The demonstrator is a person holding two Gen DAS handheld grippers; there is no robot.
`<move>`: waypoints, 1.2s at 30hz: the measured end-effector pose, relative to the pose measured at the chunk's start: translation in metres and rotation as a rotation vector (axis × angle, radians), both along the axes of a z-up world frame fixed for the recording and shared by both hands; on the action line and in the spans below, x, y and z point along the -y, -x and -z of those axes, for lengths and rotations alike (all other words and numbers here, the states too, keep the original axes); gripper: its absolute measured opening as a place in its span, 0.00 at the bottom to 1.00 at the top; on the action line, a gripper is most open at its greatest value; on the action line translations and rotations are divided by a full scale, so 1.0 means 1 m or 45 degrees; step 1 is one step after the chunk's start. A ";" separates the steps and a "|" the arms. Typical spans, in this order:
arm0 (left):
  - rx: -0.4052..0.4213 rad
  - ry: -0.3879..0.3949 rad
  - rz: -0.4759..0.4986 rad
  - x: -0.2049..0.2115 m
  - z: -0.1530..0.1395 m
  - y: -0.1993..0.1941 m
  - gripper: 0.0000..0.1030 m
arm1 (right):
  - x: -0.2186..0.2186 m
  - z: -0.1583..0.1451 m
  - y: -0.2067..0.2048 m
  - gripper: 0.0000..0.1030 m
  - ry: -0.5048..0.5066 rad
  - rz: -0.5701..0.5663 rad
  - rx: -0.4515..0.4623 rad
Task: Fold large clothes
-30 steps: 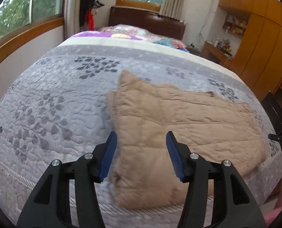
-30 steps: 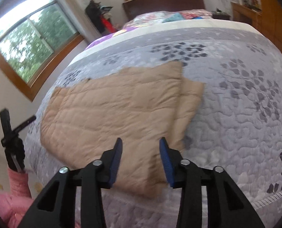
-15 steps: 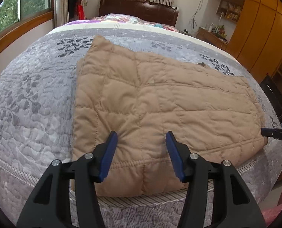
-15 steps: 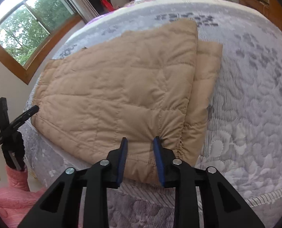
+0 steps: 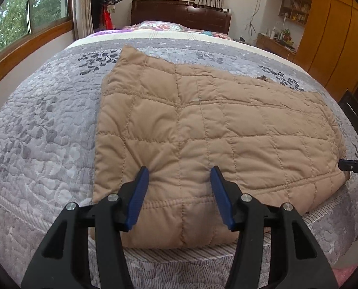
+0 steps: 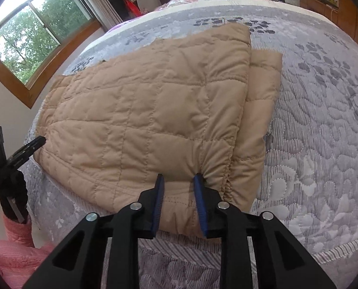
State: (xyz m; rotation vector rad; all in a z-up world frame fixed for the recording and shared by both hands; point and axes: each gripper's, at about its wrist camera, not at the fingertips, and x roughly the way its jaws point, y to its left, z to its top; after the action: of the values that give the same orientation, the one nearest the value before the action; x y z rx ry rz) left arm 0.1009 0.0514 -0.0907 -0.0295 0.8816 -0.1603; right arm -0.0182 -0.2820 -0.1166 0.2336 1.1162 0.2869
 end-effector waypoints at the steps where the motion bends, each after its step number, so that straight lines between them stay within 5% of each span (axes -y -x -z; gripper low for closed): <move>1: 0.003 -0.001 -0.006 0.000 -0.002 0.002 0.51 | 0.000 -0.005 0.001 0.27 0.003 -0.004 0.009; 13: 0.039 -0.053 -0.042 0.002 -0.021 0.024 0.54 | -0.004 -0.042 0.006 0.28 0.062 -0.045 0.086; 24: -0.023 0.040 -0.162 -0.026 -0.025 0.055 0.57 | -0.008 -0.007 -0.004 0.28 0.081 -0.050 -0.013; 29: -0.129 0.292 -0.272 -0.060 -0.006 0.067 0.58 | -0.006 0.003 -0.007 0.28 0.057 -0.053 -0.025; 36: -0.202 0.782 -0.353 -0.091 0.033 0.060 0.60 | -0.003 0.004 -0.008 0.28 0.040 -0.061 -0.023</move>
State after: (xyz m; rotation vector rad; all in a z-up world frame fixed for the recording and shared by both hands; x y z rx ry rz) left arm 0.0407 0.1421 -0.1240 -0.7421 0.9492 -0.1654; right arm -0.0107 -0.2791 -0.1206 0.1820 1.1448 0.3102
